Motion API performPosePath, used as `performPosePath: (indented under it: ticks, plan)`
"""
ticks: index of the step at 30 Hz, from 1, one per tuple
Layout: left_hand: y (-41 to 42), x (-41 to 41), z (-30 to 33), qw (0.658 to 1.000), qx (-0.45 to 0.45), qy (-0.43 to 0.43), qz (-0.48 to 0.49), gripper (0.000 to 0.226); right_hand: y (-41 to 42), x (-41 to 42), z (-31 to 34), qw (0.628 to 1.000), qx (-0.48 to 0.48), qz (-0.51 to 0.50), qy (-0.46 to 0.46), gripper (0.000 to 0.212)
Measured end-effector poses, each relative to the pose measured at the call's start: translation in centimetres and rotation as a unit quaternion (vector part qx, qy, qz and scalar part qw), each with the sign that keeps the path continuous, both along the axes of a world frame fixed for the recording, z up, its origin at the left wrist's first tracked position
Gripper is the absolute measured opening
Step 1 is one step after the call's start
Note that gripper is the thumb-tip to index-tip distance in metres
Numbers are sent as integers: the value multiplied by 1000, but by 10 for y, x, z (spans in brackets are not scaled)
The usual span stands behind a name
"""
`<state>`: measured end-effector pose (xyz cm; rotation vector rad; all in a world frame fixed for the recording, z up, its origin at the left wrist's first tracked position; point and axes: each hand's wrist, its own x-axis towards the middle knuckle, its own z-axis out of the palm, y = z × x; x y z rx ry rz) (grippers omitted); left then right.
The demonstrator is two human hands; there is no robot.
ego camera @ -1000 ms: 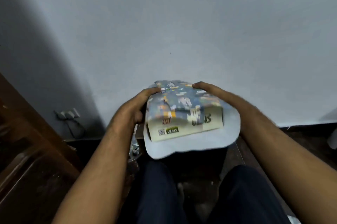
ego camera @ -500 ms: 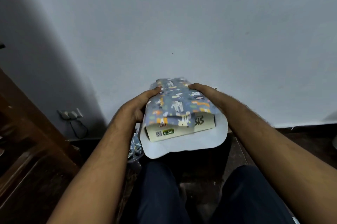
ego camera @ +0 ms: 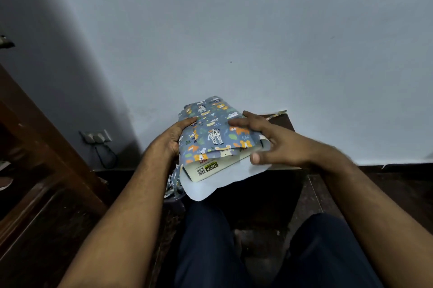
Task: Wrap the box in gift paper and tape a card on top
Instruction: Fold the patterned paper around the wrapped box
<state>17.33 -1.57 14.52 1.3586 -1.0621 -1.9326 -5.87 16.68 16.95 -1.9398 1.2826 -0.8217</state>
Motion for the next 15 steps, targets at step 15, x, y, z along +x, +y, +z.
performPosePath:
  ticks: [15]
  plan:
    - [-11,-4,-5,997,-5,75,10,21,-11,33,-20,933,-210,-286,-54,53]
